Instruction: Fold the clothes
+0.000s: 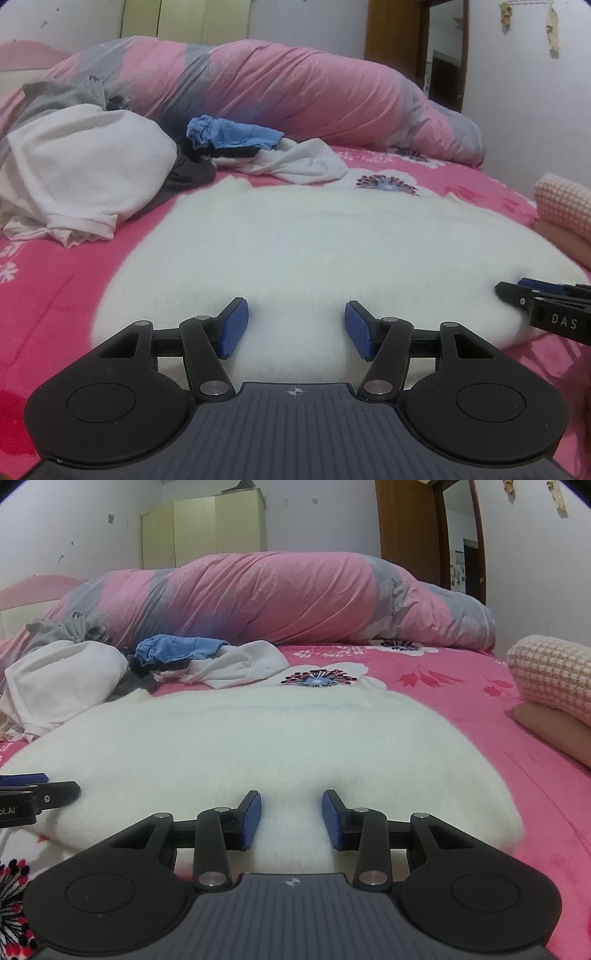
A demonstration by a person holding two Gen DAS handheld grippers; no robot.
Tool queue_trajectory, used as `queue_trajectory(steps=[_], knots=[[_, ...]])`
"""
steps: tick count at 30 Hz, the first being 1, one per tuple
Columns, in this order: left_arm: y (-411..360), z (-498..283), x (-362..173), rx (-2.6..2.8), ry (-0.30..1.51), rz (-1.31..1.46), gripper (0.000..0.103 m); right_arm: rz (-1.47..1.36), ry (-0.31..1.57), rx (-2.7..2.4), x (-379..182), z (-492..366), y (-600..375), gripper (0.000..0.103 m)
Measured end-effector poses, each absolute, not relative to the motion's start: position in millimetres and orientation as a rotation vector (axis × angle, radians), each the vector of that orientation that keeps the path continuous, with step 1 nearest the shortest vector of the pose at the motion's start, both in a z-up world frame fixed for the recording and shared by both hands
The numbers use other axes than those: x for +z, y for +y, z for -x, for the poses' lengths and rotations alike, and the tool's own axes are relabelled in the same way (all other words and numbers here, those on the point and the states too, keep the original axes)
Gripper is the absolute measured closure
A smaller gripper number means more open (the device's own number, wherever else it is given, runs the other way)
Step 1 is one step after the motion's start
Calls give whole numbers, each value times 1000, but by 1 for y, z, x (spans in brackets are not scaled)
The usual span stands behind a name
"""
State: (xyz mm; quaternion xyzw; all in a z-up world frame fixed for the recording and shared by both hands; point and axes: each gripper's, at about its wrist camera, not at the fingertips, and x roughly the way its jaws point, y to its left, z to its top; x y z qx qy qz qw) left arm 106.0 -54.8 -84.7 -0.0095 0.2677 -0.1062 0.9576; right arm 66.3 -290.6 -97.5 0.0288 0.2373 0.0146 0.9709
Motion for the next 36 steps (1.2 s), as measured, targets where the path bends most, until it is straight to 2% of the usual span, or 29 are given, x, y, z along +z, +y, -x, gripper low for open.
queue_trajectory(steps=[17, 36], knots=[[-71, -111, -71, -101, 668, 0, 43, -99, 447, 46, -100, -62, -296, 64], [-89, -107, -68, -22, 681, -94, 38, -119, 453, 43, -99, -63, -295, 63]])
